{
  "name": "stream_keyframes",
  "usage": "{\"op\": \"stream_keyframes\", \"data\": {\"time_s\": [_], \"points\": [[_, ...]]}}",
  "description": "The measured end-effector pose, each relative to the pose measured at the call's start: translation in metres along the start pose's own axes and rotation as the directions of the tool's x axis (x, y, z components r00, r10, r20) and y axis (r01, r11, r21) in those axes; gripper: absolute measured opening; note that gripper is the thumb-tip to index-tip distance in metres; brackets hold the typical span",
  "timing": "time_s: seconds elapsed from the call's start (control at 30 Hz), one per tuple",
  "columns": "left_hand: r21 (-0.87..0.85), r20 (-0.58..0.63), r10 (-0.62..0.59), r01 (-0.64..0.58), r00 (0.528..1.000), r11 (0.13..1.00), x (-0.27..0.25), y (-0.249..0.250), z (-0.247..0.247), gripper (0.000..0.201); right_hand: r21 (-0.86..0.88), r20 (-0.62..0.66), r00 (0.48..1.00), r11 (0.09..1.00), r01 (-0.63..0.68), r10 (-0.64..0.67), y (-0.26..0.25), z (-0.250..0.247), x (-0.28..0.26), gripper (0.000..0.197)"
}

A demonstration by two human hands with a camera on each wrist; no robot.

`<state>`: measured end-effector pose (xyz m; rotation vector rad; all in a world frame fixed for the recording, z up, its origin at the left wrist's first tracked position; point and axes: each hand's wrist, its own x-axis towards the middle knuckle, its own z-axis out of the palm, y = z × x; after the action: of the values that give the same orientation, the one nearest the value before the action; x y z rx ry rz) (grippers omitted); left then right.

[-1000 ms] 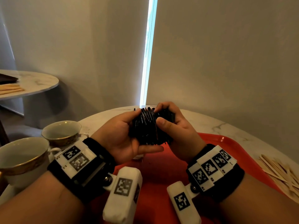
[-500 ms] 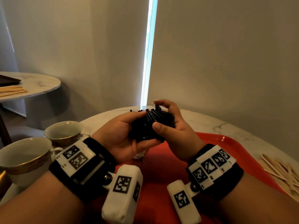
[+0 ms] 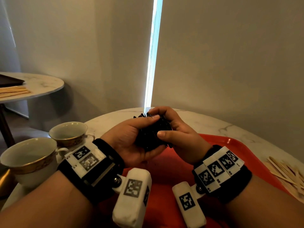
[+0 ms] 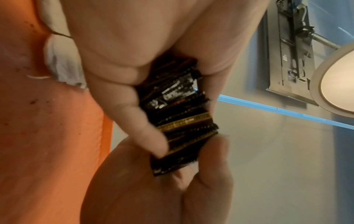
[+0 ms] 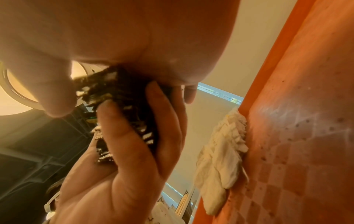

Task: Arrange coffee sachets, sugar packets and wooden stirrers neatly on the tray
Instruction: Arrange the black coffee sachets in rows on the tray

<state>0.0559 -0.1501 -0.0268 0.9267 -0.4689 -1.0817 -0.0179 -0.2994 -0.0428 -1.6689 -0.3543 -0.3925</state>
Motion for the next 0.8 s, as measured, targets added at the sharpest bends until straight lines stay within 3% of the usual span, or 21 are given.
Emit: {"op": "stream_keyframes", "data": {"time_s": [0.2, 0.3, 0.4, 0.43, 0.47, 0.5, 0.53, 0.57, 0.6, 0.7, 0.8], "points": [[0.028, 0.041, 0.007, -0.009, 0.999, 1.000, 0.001, -0.001, -0.001, 0.031, -0.053, -0.023, 1.000, 0.999, -0.008, 0.007, 0.000, 0.000, -0.001, 0.040], [0.045, 0.016, 0.017, -0.018, 1.000, 0.999, 0.000, -0.002, -0.001, 0.033, -0.039, 0.030, 0.999, 0.999, -0.013, 0.015, -0.003, 0.001, -0.005, 0.050], [0.000, -0.038, 0.005, -0.005, 0.999, 1.000, 0.003, -0.005, 0.000, 0.035, -0.074, 0.036, 0.994, 0.992, -0.098, 0.101, -0.008, 0.009, 0.001, 0.065], [-0.009, -0.047, 0.007, -0.007, 0.999, 1.000, 0.003, -0.006, 0.000, 0.034, -0.104, -0.013, 0.998, 0.993, -0.059, 0.058, -0.012, 0.013, 0.003, 0.057], [-0.009, -0.060, 0.018, -0.018, 0.998, 1.000, 0.003, -0.006, 0.000, 0.031, -0.175, -0.024, 1.000, 0.984, 0.016, -0.020, -0.019, 0.014, 0.001, 0.033], [-0.007, -0.073, 0.029, -0.029, 0.997, 1.000, 0.003, -0.006, 0.000, 0.028, -0.162, -0.066, 0.998, 0.987, 0.004, -0.015, -0.029, 0.020, 0.004, 0.014], [-0.009, -0.077, 0.035, -0.036, 0.996, 0.999, 0.003, -0.005, 0.001, 0.025, -0.095, -0.083, 0.997, 0.995, -0.001, -0.007, -0.034, 0.021, 0.004, 0.029], [-0.016, -0.075, 0.038, -0.039, 0.996, 0.999, 0.002, -0.005, 0.001, 0.024, -0.066, -0.023, 1.000, 0.998, 0.016, -0.017, -0.037, 0.023, 0.001, 0.026], [-0.025, -0.075, 0.039, -0.041, 0.996, 0.999, 0.002, -0.005, 0.001, 0.025, -0.009, 0.009, 1.000, 1.000, 0.015, -0.015, -0.034, 0.019, -0.003, 0.010], [-0.053, -0.081, 0.059, -0.063, 0.995, 0.997, 0.004, -0.004, 0.000, 0.030, -0.063, 0.016, 1.000, 0.998, -0.012, 0.013, -0.019, 0.008, -0.007, 0.047], [-0.097, -0.082, 0.076, -0.083, 0.994, 0.992, 0.004, 0.001, -0.003, 0.036, -0.187, -0.085, 0.995, 0.982, 0.026, -0.043, -0.011, -0.001, -0.001, 0.037]]}}
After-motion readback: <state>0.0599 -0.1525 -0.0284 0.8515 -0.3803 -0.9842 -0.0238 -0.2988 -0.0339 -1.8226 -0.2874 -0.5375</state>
